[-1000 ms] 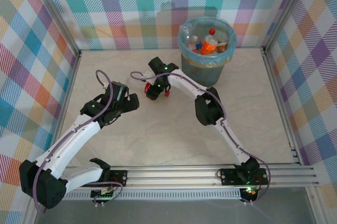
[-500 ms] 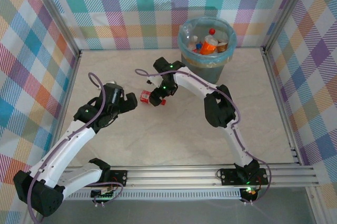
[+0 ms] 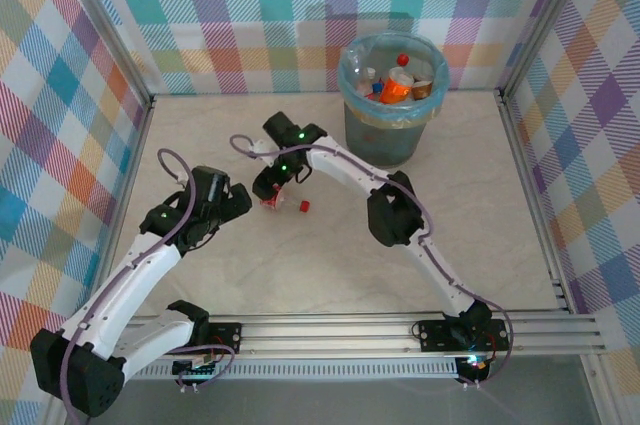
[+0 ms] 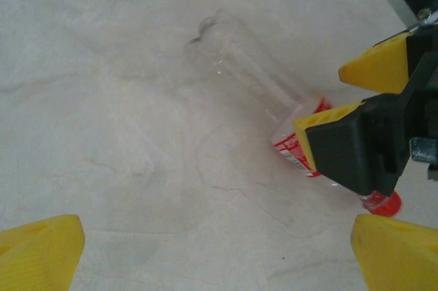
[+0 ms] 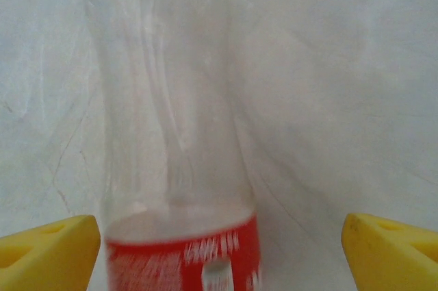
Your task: Put the plastic bottles in the bin
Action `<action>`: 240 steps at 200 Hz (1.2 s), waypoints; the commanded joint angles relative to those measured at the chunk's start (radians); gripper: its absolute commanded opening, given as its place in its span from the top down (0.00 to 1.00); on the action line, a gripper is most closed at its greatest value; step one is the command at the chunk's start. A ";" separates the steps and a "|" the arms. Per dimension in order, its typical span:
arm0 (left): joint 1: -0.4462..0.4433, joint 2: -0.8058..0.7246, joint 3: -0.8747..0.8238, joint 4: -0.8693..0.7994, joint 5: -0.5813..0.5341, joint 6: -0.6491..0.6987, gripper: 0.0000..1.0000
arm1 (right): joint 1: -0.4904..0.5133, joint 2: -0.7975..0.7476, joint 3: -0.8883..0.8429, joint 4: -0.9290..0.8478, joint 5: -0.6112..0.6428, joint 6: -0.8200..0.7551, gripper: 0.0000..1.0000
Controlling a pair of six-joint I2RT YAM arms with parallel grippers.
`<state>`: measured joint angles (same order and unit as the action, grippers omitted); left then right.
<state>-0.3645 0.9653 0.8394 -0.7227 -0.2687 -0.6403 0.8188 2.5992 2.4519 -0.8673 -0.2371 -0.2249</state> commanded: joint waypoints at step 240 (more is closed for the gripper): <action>-0.079 0.322 0.657 0.048 0.172 0.146 0.04 | -0.331 -0.612 -0.220 0.641 0.311 -0.119 0.50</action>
<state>-0.4129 1.2545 1.4494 -0.6735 -0.1211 -0.5369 0.4900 1.8973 2.2154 -0.4301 -0.0425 -0.2089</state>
